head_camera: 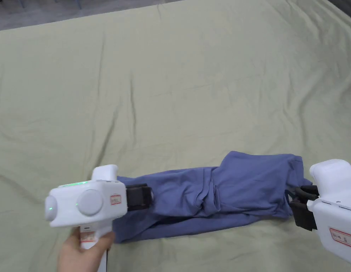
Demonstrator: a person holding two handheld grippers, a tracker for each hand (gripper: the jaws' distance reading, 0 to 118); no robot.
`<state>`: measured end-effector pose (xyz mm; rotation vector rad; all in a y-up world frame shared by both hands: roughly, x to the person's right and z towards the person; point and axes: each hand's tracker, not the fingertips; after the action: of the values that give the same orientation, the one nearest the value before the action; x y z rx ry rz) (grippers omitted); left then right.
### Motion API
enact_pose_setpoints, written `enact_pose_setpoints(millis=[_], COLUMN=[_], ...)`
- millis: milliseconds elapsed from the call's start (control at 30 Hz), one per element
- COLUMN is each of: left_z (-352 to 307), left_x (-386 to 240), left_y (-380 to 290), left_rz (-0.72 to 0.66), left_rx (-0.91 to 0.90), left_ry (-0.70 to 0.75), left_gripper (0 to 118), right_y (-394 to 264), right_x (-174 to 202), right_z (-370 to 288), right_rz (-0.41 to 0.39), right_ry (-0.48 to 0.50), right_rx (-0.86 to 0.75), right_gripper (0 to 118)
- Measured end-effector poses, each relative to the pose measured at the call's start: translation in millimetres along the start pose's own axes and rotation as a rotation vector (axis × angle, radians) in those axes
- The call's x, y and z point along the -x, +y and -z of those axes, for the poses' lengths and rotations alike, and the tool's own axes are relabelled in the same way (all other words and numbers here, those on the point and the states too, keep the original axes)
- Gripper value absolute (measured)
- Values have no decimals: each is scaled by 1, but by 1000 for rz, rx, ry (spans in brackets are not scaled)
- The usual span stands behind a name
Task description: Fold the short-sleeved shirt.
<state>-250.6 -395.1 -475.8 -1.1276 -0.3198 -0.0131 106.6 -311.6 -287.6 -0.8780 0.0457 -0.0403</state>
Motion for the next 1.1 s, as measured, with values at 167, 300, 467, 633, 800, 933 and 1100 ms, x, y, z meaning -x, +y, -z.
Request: enact_pose_setpoints(millis=[167,300,467,633,800,933,1100], left_z=[-26,-53,-84,-136,-159,-141,-91], left_x=[0,19,31,63,54,4,-84], left_y=[-6,-3,3,8,16,27,43], left_rz=[77,64,136,48,31,52,163], left_rx=[-65,-44,-72,-56,-35,-23,12], left_ry=[-1,-17,136,347,396,259,77], left_gripper=[55,16,16,16,16,16,16], right_y=[-3,-1,6,15,17,15,8], right_x=[-2,-3,2,9,11,7,-9], right_z=[-1,2,2,4,6,3,-5], right_rz=[-10,-5,3,-2,4,19,41], right_ry=[-19,-23,3,33,54,65,46], right_rx=[15,18,-4,-26,-44,-50,-56], right_gripper=[3,3,3,3,3,3,3])
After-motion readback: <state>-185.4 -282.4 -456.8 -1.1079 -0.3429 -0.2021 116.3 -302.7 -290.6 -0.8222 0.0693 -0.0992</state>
